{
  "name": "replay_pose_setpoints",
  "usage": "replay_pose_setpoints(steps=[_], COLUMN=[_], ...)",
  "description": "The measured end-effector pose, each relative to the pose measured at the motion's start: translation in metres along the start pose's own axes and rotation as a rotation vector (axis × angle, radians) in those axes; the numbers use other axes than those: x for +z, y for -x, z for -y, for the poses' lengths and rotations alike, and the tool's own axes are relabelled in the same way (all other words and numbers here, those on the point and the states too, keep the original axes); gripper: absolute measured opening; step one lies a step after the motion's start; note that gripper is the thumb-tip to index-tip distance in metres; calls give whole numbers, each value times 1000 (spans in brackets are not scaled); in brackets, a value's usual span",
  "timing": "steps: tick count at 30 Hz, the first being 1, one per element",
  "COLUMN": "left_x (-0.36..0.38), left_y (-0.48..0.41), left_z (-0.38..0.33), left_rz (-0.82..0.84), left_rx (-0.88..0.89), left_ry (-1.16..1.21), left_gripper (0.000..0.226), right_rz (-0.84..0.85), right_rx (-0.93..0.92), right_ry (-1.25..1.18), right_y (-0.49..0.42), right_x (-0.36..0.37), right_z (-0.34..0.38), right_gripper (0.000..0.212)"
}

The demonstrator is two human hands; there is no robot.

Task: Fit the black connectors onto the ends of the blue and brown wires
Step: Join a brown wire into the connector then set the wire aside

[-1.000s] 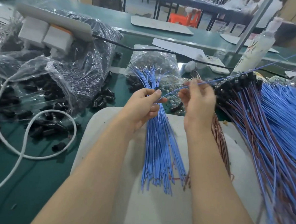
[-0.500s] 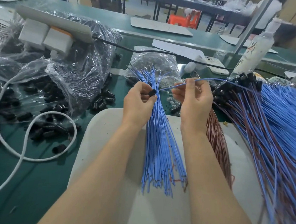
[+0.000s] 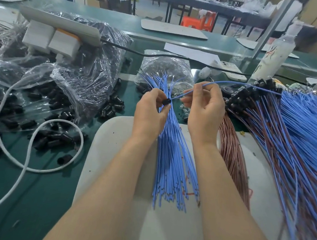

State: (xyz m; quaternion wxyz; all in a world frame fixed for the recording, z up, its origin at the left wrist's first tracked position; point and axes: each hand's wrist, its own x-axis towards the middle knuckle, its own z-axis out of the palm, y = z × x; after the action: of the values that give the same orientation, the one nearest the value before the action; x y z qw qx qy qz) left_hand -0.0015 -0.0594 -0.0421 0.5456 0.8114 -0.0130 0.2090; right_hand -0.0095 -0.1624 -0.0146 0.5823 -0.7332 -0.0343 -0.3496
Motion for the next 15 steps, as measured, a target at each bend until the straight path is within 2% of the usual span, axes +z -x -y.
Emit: replay_pose_setpoints(steps=[6,10,15], left_x=[1,2,-1], left_y=[2,5,6], left_z=[0,-3,-8], left_rz=[21,28,17], left_rx=[21,102,201], left_ry=[-73,-137,-153], left_gripper=[17,9,15], right_rz=[53,135,196], right_rx=[19,110,197], right_ry=[26,15,78], right_y=[0,1,-3], right_x=[1,2,3], right_z=[-3,-5,-8], right_gripper=[16,18,16])
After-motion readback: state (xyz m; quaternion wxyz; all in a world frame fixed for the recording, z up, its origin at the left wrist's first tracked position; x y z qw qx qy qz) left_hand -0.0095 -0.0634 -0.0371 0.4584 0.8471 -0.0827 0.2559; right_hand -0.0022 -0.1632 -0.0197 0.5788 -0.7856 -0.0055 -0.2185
